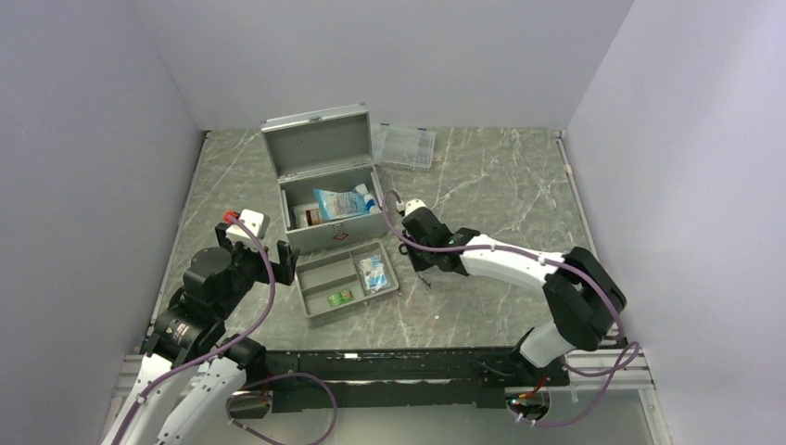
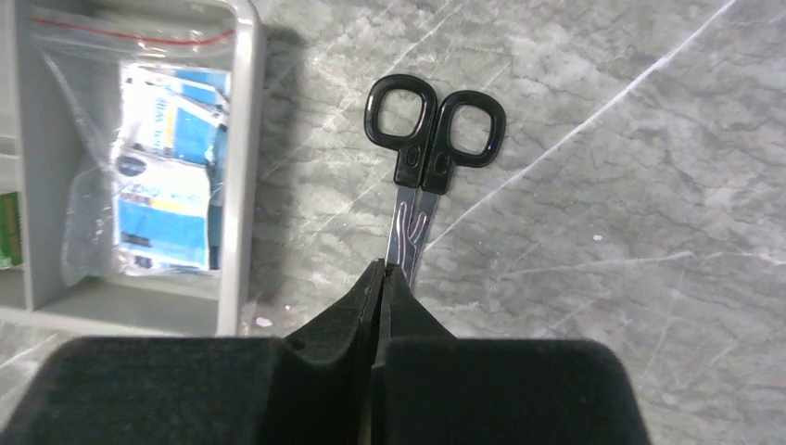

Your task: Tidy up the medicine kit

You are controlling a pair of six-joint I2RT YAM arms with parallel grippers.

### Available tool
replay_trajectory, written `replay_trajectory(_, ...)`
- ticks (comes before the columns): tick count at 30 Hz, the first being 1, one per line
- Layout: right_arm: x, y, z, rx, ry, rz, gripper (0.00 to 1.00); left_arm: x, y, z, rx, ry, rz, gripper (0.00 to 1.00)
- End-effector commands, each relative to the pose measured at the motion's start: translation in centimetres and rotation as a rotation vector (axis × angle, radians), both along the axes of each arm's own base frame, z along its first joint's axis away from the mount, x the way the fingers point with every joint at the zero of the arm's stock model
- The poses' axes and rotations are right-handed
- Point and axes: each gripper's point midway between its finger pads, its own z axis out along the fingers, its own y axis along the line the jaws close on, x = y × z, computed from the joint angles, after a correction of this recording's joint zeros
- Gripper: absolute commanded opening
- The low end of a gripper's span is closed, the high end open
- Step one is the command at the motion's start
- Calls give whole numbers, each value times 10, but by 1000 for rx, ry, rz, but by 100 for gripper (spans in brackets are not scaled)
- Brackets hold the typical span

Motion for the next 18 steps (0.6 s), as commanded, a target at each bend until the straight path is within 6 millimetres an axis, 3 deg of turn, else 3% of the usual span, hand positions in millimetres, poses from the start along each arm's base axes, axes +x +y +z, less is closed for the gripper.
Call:
replay_trajectory(1, -3, -4, 23, 39, -52, -7, 0, 2, -6, 9, -33, -16, -15, 98)
replay_trajectory(4, -4, -7, 20, 25, -45, -16, 4, 3, -6, 8, -31, -2, -13, 99)
replay_trajectory(6, -5, -7, 16, 22, -28, -27, 20, 3, -7, 7, -29, 4, -17, 99)
replay_trajectory(10, -7, -5, 7, 32, -2, -56, 37, 2, -7, 6, -27, 7, -19, 99)
replay_trajectory(18, -16, -12, -16, 0, 56, -78, 45, 3, -6, 5, -25, 7, -17, 99)
